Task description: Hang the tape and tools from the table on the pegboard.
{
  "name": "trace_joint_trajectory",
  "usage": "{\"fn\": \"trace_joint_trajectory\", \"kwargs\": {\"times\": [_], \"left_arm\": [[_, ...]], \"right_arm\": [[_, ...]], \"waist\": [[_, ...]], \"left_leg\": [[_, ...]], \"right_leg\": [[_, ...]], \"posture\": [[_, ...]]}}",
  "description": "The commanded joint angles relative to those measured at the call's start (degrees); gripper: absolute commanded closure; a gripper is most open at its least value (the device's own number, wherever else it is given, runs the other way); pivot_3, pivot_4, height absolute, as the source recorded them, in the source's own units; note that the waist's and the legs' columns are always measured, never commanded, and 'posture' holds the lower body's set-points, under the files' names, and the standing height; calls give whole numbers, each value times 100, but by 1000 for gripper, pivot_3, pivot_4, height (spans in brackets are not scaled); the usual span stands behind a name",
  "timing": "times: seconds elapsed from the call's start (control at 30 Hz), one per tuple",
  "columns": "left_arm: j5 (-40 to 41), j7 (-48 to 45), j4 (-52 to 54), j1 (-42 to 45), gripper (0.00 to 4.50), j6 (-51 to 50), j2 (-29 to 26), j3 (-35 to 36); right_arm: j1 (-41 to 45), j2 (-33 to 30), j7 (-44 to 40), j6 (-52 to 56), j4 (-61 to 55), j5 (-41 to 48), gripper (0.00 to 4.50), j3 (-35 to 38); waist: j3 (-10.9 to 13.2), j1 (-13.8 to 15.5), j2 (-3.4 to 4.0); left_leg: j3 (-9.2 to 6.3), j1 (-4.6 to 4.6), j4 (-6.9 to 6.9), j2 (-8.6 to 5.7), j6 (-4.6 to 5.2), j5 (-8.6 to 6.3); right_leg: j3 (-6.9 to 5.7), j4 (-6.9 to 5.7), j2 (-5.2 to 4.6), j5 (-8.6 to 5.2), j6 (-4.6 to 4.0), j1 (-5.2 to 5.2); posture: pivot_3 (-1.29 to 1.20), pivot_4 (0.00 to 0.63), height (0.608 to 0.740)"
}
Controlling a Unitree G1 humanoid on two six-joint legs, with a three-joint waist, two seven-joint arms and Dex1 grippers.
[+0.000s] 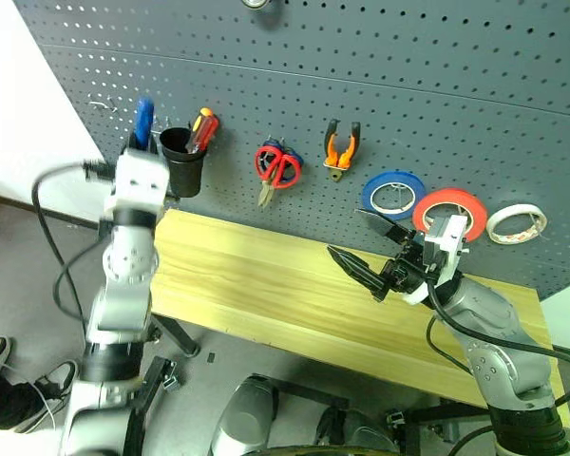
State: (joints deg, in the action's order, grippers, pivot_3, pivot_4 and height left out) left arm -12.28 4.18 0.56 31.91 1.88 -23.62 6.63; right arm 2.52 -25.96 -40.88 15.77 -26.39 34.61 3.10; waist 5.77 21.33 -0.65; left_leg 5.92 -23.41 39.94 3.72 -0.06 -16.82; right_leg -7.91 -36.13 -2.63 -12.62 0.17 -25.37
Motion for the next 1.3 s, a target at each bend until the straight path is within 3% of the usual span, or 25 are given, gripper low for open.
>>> {"fn": "trace_joint_trajectory", "kwargs": {"times": [0.03,0.23,0.47,0.9,1.3], "left_arm": [[153,-36,-1335,994,3983,662,-272,150],[54,47,-4023,2441,3983,1908,-538,-6],[59,-3,-5871,3412,3983,2712,-478,-190],[118,28,-7119,4021,3983,2578,-296,-175],[232,173,-6891,3516,3983,2831,-298,-155]], "right_arm": [[-16,-27,-18,-54,-254,105,0,133],[-410,-259,-1,235,-676,349,0,335],[-718,-529,148,598,-1133,688,0,595],[-970,-784,351,933,-1535,1026,0,873],[-861,-838,421,1002,-1476,1007,0,839]], "waist": [[-2,35,2],[3,-15,-2],[20,-90,-21],[59,-604,-52],[67,-895,-63]], "left_leg": [[-1,0,0,-1,0,0],[2,-9,1,-12,6,-3],[1,-10,5,-11,6,-4],[-1,-9,6,-11,7,-4],[-3,-2,7,-7,8,-3]], "right_leg": [[-2,-1,0,0,0,2],[-4,5,1,-3,4,-2],[-3,3,-1,-4,4,-2],[-2,0,-2,-4,2,-1],[3,-5,-6,-4,2,0]], "posture": [[339,44,718],[298,82,718],[249,109,718],[202,121,718],[205,121,718]]}}
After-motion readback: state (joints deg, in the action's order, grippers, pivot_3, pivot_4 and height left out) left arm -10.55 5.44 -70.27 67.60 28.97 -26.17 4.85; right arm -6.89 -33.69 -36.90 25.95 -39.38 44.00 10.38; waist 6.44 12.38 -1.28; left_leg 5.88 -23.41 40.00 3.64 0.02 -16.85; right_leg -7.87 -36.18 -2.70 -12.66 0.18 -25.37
